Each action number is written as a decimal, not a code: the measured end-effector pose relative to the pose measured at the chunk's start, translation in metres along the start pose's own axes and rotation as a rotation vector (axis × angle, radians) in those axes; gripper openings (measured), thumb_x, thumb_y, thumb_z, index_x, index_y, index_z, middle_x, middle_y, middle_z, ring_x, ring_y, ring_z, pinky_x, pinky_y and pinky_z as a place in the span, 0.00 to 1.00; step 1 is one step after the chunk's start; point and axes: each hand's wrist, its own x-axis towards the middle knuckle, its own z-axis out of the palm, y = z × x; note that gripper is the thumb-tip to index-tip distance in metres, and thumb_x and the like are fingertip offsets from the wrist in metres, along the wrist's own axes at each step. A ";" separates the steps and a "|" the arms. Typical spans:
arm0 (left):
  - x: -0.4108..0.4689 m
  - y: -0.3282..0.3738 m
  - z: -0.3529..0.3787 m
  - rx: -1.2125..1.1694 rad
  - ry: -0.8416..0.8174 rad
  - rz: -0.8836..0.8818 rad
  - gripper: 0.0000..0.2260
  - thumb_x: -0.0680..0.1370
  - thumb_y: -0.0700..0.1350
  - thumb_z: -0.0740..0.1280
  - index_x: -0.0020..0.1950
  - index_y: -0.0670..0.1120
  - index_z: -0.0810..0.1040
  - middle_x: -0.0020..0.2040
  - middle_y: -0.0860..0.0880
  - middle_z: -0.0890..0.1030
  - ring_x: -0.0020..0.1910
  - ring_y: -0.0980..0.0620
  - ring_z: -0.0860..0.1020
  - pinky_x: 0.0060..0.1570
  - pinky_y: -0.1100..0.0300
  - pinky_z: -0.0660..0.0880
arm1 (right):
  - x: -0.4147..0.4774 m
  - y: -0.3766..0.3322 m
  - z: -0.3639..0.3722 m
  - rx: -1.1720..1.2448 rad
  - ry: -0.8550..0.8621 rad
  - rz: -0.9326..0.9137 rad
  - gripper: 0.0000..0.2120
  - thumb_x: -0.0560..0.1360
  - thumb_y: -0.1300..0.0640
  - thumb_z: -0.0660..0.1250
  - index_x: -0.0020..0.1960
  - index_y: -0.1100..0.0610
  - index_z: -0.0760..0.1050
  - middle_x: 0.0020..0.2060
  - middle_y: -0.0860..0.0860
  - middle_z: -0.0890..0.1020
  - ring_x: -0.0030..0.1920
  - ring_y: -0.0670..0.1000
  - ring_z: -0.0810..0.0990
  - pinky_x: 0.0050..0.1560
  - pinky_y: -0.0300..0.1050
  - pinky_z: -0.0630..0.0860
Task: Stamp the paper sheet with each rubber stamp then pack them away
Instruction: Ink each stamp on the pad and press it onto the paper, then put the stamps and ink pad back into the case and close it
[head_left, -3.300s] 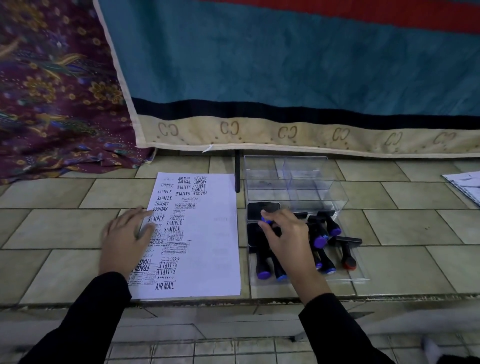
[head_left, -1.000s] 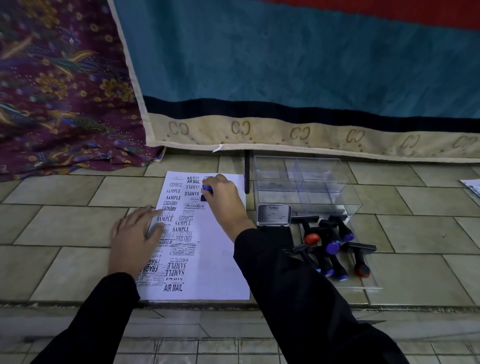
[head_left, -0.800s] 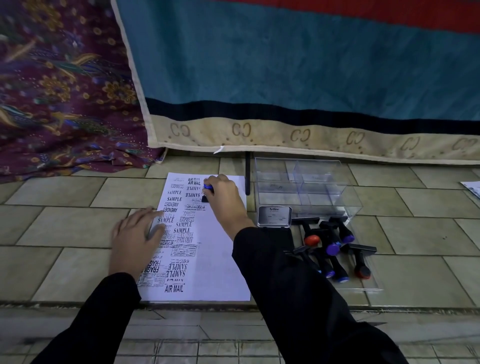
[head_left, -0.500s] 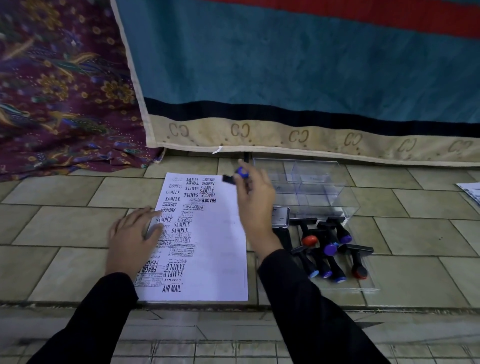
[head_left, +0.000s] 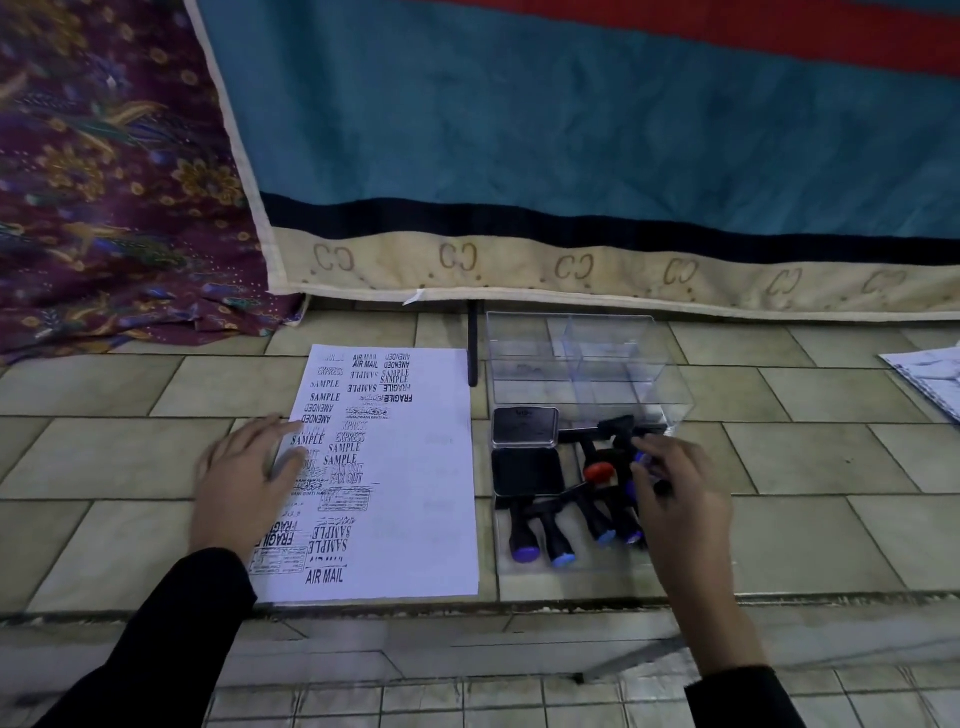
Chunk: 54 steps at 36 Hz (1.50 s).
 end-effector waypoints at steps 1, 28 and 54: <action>0.000 0.001 0.000 0.001 -0.001 0.000 0.19 0.74 0.55 0.60 0.63 0.54 0.78 0.69 0.52 0.75 0.68 0.48 0.69 0.70 0.53 0.54 | -0.003 0.003 0.000 -0.013 -0.010 0.003 0.13 0.71 0.72 0.68 0.54 0.62 0.79 0.51 0.57 0.79 0.44 0.53 0.80 0.47 0.27 0.73; 0.003 -0.007 0.005 0.018 0.005 -0.002 0.19 0.74 0.57 0.59 0.62 0.57 0.77 0.68 0.53 0.75 0.68 0.48 0.70 0.70 0.51 0.56 | 0.009 0.018 0.001 -0.227 -0.095 0.098 0.11 0.72 0.69 0.68 0.54 0.65 0.79 0.47 0.60 0.81 0.48 0.59 0.79 0.49 0.49 0.77; 0.000 0.001 -0.005 -0.215 0.009 -0.053 0.21 0.78 0.56 0.54 0.63 0.48 0.78 0.62 0.49 0.80 0.62 0.46 0.75 0.69 0.43 0.64 | 0.014 -0.001 0.006 -0.160 -0.140 -0.004 0.10 0.72 0.68 0.68 0.53 0.62 0.80 0.46 0.56 0.81 0.48 0.57 0.79 0.50 0.50 0.77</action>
